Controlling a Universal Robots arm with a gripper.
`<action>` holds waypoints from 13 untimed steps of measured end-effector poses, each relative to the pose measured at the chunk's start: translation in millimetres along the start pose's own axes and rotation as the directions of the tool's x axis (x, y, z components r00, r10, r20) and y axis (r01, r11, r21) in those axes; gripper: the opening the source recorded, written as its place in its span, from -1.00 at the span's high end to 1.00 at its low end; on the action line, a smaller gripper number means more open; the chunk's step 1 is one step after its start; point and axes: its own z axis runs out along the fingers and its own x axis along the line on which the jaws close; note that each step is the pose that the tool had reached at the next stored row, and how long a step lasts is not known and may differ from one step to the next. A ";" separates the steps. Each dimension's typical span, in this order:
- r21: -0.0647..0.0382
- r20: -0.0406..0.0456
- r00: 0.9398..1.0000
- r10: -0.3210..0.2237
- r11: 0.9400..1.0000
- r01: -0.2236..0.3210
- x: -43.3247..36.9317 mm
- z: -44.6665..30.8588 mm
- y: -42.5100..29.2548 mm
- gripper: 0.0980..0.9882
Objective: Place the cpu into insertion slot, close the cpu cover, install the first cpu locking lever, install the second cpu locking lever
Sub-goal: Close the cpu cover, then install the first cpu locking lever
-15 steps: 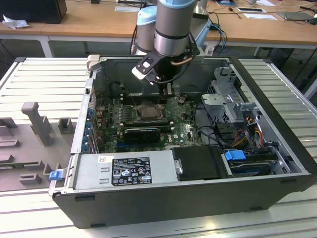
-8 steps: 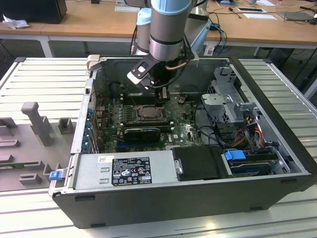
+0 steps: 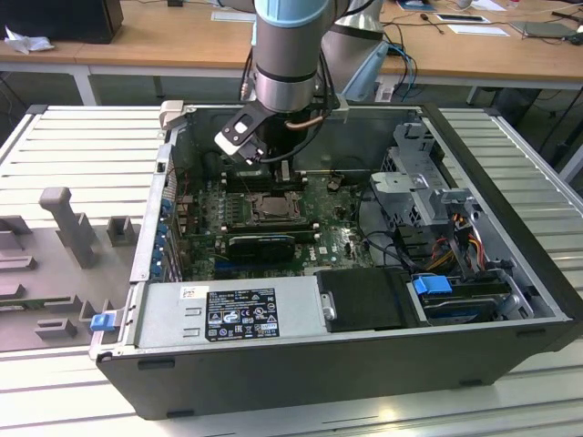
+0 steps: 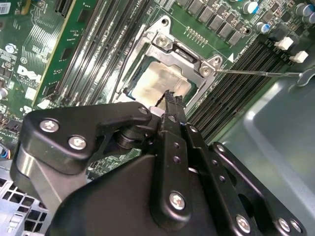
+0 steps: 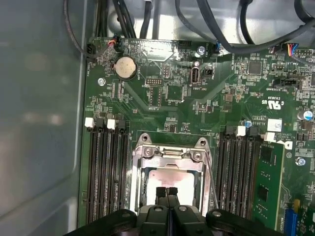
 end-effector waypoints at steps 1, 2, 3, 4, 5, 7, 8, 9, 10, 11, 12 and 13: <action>0.000 0.000 1.000 0.000 1.000 0.000 0.0 0.0 -0.3 0.98; 0.000 0.000 1.000 0.000 1.000 0.000 0.0 0.0 -0.9 0.98; 0.000 0.000 1.000 0.000 1.000 0.000 0.1 0.0 -1.2 0.98; 0.000 0.000 1.000 0.000 1.000 0.000 0.1 0.0 -1.5 0.98; 0.000 0.000 1.000 0.000 1.000 0.000 0.1 0.0 -1.6 0.98; 0.000 0.000 1.000 0.000 1.000 0.000 0.1 -1.2 -1.8 0.98; 0.000 0.000 1.000 0.000 1.000 0.000 0.3 -3.4 -1.8 0.98; 0.000 0.000 1.000 0.000 1.000 0.000 0.3 -4.2 -1.8 0.98; 0.000 0.000 1.000 0.000 1.000 0.000 0.4 -5.0 -1.8 0.98; 0.000 0.000 1.000 0.000 1.000 0.000 0.5 -7.0 -1.8 0.98; 0.000 0.000 1.000 0.000 1.000 0.000 0.6 -9.0 -1.8 0.98; 0.000 0.000 1.000 0.000 1.000 0.000 0.7 -9.9 -1.8 0.98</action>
